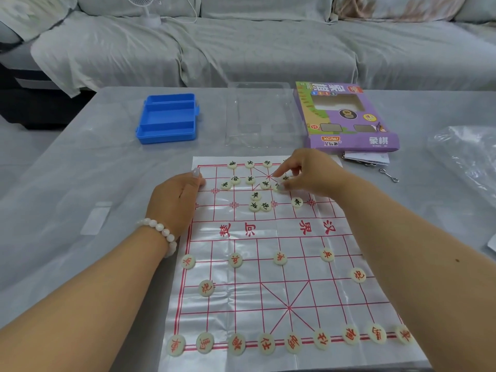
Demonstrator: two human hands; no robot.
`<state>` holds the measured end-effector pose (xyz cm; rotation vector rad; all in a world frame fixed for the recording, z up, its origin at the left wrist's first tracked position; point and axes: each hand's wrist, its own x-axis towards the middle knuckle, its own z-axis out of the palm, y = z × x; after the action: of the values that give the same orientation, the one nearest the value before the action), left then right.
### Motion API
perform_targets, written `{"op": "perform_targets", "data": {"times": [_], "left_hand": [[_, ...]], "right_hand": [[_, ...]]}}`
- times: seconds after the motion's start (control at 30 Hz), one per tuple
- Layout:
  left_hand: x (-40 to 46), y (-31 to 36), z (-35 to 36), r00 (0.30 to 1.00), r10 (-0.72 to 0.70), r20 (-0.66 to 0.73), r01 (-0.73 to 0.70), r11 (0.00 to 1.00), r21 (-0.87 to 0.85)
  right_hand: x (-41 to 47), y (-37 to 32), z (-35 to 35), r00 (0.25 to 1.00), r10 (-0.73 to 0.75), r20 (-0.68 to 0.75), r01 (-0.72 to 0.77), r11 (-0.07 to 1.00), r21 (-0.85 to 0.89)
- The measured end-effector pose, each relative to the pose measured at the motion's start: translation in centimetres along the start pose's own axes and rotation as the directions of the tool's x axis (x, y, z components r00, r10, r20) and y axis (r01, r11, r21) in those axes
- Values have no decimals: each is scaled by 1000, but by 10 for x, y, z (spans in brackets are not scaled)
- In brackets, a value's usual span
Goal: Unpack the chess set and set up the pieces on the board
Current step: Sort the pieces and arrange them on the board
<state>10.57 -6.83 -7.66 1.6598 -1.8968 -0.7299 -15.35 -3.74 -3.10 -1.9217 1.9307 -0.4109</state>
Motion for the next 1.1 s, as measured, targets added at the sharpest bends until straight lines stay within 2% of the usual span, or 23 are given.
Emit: {"op": "perform_targets", "data": {"times": [0.27, 0.37, 0.47, 0.6, 0.87, 1.0, 1.1], "left_hand": [[-1, 2, -1, 999, -27, 17, 27, 1000, -7], [-1, 3, -1, 999, -28, 21, 28, 1000, -9], [-2, 4, -2, 999, -30, 32, 30, 999, -21], [-3, 8, -4, 996, -72, 47, 74, 997, -37], [-2, 6, -5, 998, -57, 13, 57, 997, -48], [-1, 7, -6, 998, -65, 21, 66, 996, -53], [-3, 7, -8, 998, -52, 20, 53, 996, -65]], "right_hand": [[1, -3, 4, 1000, 3, 6, -3, 997, -78], [4, -6, 1, 1000, -6, -2, 6, 998, -58], [24, -24, 2, 995, -29, -93, 31, 999, 21], [62, -61, 24, 985, -35, -170, 39, 999, 22], [93, -89, 52, 998, 19, -62, -27, 989, -143], [93, -91, 51, 1000, 5, -30, -10, 987, -162], [86, -85, 34, 999, -29, -33, 26, 996, -91]]}}
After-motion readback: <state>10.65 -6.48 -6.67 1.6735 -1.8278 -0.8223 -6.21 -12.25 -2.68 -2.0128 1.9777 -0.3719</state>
